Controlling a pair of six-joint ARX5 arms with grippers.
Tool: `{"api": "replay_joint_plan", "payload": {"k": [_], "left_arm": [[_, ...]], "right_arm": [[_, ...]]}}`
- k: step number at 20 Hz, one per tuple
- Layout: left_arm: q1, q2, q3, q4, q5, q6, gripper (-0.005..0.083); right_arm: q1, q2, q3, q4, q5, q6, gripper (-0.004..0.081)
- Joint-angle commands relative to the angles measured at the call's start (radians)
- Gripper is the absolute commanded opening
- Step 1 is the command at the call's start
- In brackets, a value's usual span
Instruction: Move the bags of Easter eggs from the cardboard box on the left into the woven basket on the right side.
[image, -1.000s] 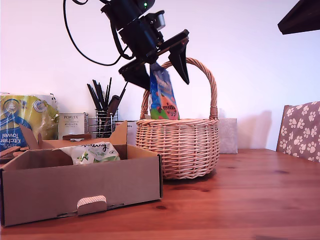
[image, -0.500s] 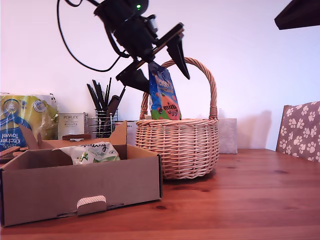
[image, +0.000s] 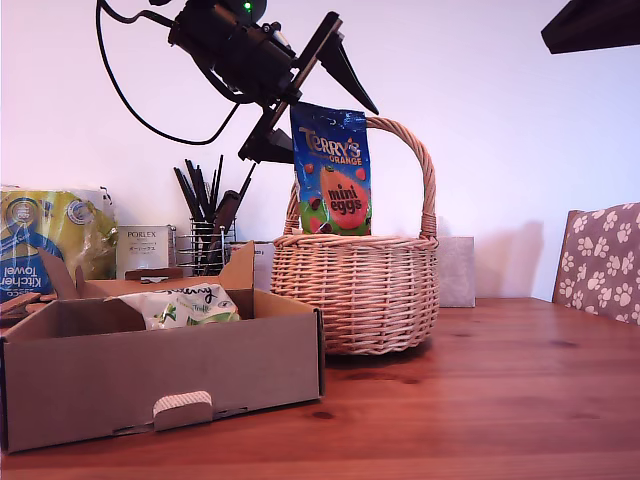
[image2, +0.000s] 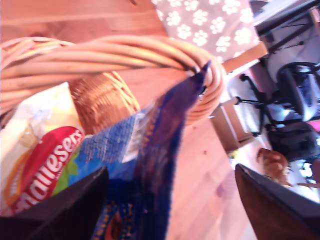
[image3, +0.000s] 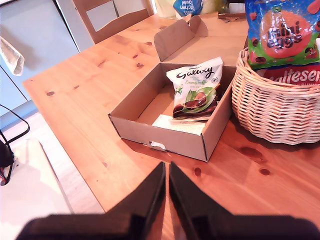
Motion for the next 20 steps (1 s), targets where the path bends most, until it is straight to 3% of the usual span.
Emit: {"api": "replay_joint_plan", "payload": {"k": [1,3,7,9,12,14,16,17,20], "left_arm": [[0.004,-0.021,0.013,0.010,0.002,0.000,0.0732],[-0.002,-0.021,0.013,-0.016,-0.057,0.080,0.0732],[-0.058,-0.021,0.013,-0.034,-0.276,0.224,0.0732],[-0.062,-0.023,0.019,-0.017,-0.285,0.260,0.0729],[-0.055,-0.049,0.036,-0.111,-0.282,0.373,0.0688],[-0.046,-0.076,0.036,-0.204,-0.310,0.515,0.0482],[-0.035,-0.100,0.036,-0.277,-0.326,0.579,0.0083],[-0.026,-0.108,0.036,-0.303,-0.323,0.629,-0.0022],[0.013,-0.116,0.031,-0.350,-0.311,0.686,-0.0024]], "right_arm": [[0.005,-0.002,0.007,0.017,-0.003,0.000,-0.0013],[0.005,-0.002,0.007,0.022,-0.003,-0.001,-0.0013],[0.005,-0.002,0.007,0.022,-0.003,-0.003,-0.0013],[0.005,-0.002,0.007,0.019,-0.003,-0.003,-0.0013],[0.005,-0.002,0.007,0.016,-0.003,-0.003,-0.0013],[0.004,-0.002,0.007,0.008,-0.002,-0.004,-0.0013],[0.003,-0.002,0.007,0.002,0.001,-0.005,-0.0013],[0.003,-0.002,0.007,0.002,0.002,-0.008,-0.0013],[0.003,0.011,0.007,0.004,0.029,-0.010,-0.0013]]}}
